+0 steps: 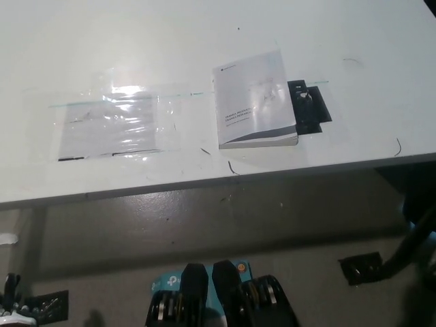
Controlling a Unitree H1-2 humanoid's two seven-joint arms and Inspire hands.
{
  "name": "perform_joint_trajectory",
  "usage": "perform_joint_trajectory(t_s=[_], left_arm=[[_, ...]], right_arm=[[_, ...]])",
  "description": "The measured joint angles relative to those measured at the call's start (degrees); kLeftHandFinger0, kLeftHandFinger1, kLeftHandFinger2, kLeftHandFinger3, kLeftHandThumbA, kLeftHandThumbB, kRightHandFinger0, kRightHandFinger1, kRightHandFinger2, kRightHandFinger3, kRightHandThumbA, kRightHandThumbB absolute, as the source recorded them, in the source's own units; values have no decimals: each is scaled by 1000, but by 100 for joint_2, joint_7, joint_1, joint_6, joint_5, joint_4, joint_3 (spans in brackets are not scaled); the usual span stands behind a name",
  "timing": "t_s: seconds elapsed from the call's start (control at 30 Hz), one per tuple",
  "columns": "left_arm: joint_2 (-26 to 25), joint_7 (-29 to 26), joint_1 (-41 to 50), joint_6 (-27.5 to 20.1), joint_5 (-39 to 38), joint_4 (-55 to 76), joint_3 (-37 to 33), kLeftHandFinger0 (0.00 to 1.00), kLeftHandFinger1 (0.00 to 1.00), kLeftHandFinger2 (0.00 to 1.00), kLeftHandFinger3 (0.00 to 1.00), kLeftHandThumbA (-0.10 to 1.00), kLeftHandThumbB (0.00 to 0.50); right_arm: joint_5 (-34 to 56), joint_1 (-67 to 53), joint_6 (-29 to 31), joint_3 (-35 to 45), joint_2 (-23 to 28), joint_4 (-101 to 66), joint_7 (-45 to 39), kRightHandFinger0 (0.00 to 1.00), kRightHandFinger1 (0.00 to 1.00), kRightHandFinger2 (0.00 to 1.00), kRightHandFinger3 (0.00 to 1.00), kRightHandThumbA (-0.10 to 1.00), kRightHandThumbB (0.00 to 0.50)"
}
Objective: The robot uses its right hand to slide under the cover of the book kept in the middle of the desk and open it
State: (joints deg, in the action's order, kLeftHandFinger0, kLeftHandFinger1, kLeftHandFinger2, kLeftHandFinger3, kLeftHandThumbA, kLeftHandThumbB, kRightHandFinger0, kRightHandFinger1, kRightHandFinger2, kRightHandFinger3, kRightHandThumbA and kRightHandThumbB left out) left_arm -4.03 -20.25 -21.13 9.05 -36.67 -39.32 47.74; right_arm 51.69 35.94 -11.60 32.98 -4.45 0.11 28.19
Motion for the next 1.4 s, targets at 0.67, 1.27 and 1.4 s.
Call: perform_joint_trajectory(t_s=[0.67,1.27,1.4], left_arm=[[-29,-55,5,-6,-81,-33,-72,1000,1000,986,1000,1000,0],[-38,-53,77,-3,-129,12,-155,1000,996,1000,1000,1000,0],[-38,-59,82,-4,-128,12,-163,1000,1000,1000,1000,1000,0]], right_arm=[[-154,-190,-222,-1008,-413,1578,-513,756,766,913,1000,988,34],[-482,252,-220,-1235,-460,2021,-641,694,768,895,1000,953,70],[-555,368,-221,-1262,-508,2083,-662,648,721,802,1000,922,64]])
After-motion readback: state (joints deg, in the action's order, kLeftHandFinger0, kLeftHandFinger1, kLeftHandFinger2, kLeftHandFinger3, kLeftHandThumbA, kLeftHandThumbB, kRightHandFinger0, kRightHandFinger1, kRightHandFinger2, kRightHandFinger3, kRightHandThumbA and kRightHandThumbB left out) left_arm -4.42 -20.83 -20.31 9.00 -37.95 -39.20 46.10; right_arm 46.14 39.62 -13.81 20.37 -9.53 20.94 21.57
